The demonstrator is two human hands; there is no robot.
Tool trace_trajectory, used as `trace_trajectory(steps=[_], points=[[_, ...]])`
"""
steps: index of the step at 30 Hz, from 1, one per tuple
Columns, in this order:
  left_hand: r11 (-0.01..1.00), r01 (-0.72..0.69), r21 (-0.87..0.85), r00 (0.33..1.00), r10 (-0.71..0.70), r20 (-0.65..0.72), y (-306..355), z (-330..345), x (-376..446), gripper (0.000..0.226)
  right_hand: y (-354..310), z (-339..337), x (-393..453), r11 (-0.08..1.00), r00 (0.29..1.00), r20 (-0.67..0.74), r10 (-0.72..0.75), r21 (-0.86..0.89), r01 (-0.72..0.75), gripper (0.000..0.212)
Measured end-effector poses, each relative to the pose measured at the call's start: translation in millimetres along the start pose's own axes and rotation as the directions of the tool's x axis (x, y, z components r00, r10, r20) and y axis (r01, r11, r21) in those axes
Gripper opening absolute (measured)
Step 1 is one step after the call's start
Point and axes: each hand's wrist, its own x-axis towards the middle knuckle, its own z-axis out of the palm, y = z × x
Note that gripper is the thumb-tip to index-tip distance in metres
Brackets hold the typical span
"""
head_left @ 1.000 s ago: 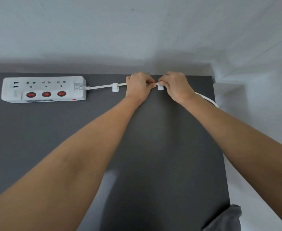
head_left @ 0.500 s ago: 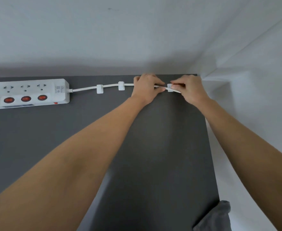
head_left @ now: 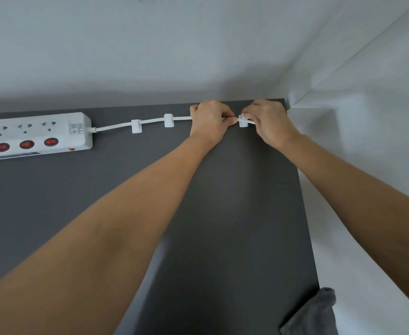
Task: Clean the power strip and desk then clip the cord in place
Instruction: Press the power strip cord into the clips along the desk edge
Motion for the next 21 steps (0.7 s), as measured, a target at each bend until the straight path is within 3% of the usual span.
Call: trace_trajectory(steps=[4,7,10,12,15,17,19,21], points=[[0.999,0.035,0.025,0.998,-0.034,-0.048,6,3,1,0.013,0,-2,-2,1.0,1.0,0.008,0.0,0.024,0.0,0.02],[0.998,-0.003,-0.067,0.999,0.005,0.033,-2,-4,-3,0.017,-2,-8,-6,0.995,0.999,0.037,0.017,0.099,-0.021,0.021],[0.99,-0.076,-0.117,0.99,0.089,0.113,-27,-30,-23,0.057,2,-7,-17,0.994,0.998,0.049,0.046,0.1,-0.051,0.031],[0.996,-0.085,-0.038,0.991,0.088,0.097,-51,-61,-40,0.08,11,-4,-27,0.994,0.997,0.001,0.074,0.075,-0.074,0.028],[0.977,0.043,0.211,0.997,-0.056,0.052,-99,-126,-66,0.102,20,-5,-33,0.991,0.99,-0.044,0.131,0.038,-0.129,0.019],[0.898,0.202,0.391,0.97,-0.238,0.044,-136,-170,-82,0.109,25,-5,-34,0.983,0.982,-0.043,0.186,0.022,-0.185,0.019],[0.824,0.318,0.468,0.921,-0.386,0.053,-163,-201,-94,0.103,30,-4,-37,0.971,0.969,-0.053,0.24,0.008,-0.24,0.019],[0.833,0.335,0.441,0.91,-0.408,0.079,-179,-212,-99,0.092,34,-2,-39,0.956,0.956,-0.037,0.292,-0.015,-0.293,0.02]])
